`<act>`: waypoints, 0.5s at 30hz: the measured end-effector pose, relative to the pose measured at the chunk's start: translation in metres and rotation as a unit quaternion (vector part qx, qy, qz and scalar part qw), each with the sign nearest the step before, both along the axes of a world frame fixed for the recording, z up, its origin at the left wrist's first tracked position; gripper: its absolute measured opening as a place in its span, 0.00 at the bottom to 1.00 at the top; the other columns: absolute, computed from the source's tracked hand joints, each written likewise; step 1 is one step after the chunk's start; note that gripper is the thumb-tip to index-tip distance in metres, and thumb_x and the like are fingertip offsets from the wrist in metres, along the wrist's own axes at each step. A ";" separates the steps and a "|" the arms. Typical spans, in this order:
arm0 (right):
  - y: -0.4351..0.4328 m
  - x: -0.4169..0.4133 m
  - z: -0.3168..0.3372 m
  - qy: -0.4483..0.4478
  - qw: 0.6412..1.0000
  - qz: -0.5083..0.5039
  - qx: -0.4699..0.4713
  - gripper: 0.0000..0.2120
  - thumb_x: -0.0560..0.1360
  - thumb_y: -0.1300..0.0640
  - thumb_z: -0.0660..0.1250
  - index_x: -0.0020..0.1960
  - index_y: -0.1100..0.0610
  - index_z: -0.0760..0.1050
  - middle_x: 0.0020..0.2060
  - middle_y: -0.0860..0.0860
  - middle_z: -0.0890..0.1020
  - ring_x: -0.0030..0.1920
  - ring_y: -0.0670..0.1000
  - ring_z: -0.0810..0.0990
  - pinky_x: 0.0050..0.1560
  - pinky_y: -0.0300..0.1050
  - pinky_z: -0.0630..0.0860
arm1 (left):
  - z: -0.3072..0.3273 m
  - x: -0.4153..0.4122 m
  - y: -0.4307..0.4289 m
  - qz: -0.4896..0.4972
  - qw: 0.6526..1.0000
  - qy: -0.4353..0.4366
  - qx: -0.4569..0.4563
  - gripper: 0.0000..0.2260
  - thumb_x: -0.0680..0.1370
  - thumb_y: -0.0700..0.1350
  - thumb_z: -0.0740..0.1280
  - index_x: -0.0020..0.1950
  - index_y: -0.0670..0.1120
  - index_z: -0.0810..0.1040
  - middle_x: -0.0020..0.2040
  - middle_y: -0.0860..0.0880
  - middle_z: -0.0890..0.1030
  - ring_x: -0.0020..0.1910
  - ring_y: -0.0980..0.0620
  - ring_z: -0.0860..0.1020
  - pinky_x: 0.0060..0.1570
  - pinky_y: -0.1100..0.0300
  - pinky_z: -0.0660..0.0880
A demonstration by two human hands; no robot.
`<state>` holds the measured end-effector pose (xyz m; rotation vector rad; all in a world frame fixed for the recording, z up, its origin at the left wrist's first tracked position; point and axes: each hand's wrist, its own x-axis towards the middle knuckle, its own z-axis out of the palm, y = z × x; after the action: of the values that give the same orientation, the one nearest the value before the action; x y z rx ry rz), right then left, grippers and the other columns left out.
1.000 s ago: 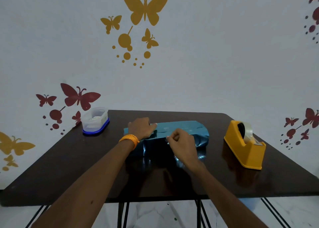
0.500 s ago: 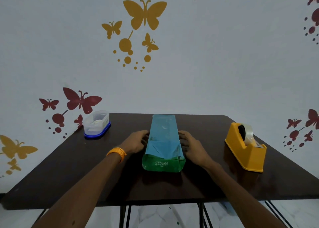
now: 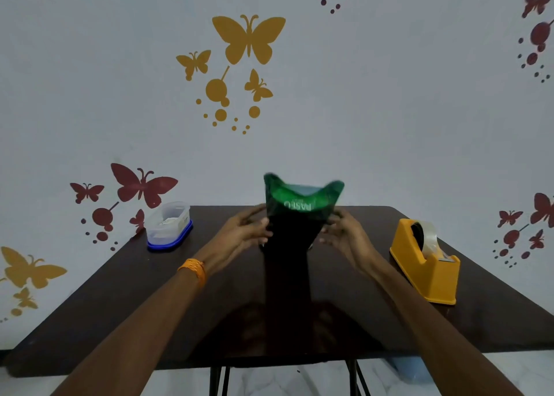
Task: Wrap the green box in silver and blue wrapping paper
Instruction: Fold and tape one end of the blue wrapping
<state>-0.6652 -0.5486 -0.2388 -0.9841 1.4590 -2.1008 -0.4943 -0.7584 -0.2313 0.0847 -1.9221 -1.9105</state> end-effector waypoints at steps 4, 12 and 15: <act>0.007 0.008 0.023 0.152 0.983 -0.053 0.086 0.19 0.78 0.68 0.67 0.67 0.58 0.73 0.55 0.57 0.81 0.50 0.55 0.82 0.46 0.49 0.81 | 0.026 -0.008 0.006 0.058 0.994 -0.015 -0.090 0.23 0.77 0.49 0.71 0.71 0.52 0.71 0.53 0.42 0.81 0.42 0.50 0.82 0.44 0.58 0.78; -0.007 0.004 0.018 0.184 0.971 -0.111 0.103 0.19 0.76 0.61 0.72 0.65 0.55 0.73 0.54 0.53 0.82 0.46 0.47 0.83 0.39 0.39 0.78 | 0.018 -0.027 0.004 0.121 0.982 -0.039 -0.140 0.28 0.74 0.44 0.74 0.72 0.49 0.70 0.46 0.44 0.76 0.40 0.54 0.76 0.35 0.64 0.70; -0.009 0.001 0.015 0.157 0.974 -0.128 0.102 0.17 0.75 0.60 0.74 0.61 0.55 0.72 0.54 0.53 0.81 0.49 0.52 0.83 0.39 0.41 0.77 | 0.025 -0.031 0.010 0.112 0.980 -0.044 -0.156 0.26 0.73 0.38 0.74 0.69 0.49 0.71 0.47 0.51 0.77 0.45 0.57 0.76 0.38 0.71 0.71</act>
<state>-0.6642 -0.5574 -0.2240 -1.1370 2.0104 -1.9732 -0.5250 -0.7479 -0.2062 0.2842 -2.1460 -1.4658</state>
